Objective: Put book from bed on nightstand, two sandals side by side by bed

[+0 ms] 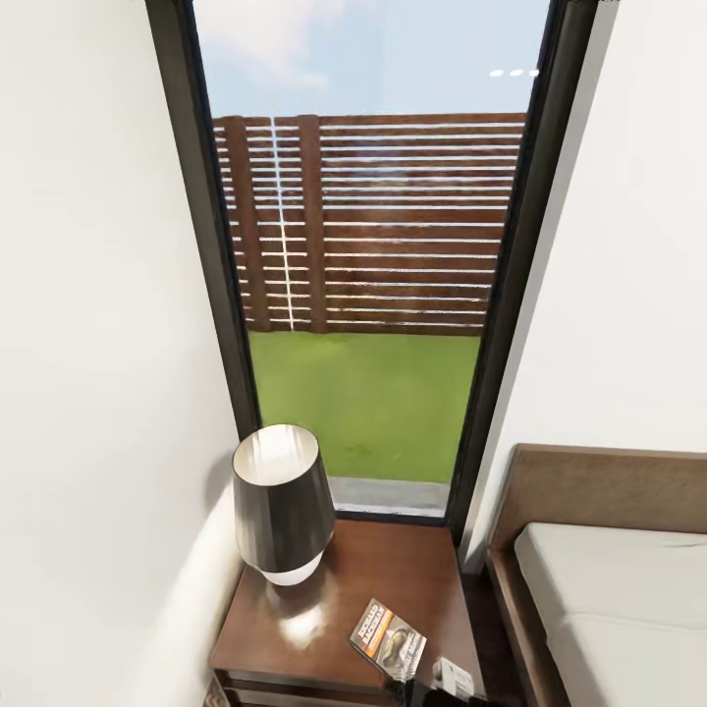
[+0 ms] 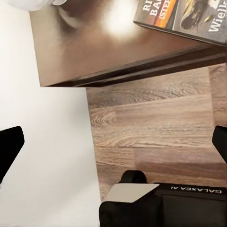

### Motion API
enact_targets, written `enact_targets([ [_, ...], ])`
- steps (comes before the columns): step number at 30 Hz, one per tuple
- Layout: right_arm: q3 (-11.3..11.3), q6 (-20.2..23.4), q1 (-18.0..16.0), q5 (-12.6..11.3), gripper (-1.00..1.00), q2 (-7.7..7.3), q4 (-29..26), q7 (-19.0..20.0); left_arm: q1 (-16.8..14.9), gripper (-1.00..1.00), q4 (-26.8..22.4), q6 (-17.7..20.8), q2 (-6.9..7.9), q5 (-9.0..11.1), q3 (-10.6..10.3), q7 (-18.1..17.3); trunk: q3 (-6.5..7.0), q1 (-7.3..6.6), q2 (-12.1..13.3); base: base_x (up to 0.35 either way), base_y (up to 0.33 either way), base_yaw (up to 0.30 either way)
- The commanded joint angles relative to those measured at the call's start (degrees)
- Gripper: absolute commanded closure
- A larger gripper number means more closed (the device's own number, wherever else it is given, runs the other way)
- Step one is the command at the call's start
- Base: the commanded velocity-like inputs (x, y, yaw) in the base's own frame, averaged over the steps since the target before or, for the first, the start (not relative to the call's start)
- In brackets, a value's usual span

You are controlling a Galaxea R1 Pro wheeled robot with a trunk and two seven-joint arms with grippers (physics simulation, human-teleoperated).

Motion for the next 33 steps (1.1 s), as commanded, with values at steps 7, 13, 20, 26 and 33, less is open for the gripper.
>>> enact_targets([
  [7,-0.47,0.17,2.65,-0.19,-1.00,0.38,0.12,0.14,0.13,-1.00,0.01,-0.19,0.04,0.34,-0.49,0.22,1.18,-1.53,2.76,0.000,0.000,0.000],
  [13,-0.53,0.14,5.52,0.81,-1.00,0.36,0.09,0.11,0.33,-1.00,0.06,-0.24,0.06,0.40,-0.49,0.28,2.26,-2.85,5.16,0.000,0.000,0.000],
  [20,-0.61,0.13,10.89,1.43,-1.00,-0.37,-0.10,0.09,1.63,-1.00,0.20,-0.32,0.11,0.46,-0.41,0.31,3.52,-4.39,7.97,0.000,0.000,0.000],
  [26,-0.64,0.13,13.87,1.45,-1.00,-1.12,0.03,-0.25,2.65,-1.00,0.26,-0.34,0.16,0.54,-0.40,0.42,4.59,-5.70,10.38,0.000,0.000,0.000],
  [33,-0.65,0.13,16.21,1.42,-1.00,-2.17,0.11,-0.70,3.92,-1.00,0.33,-0.34,0.17,0.58,-0.40,0.51,5.85,-7.24,13.18,0.000,0.000,0.000],
])
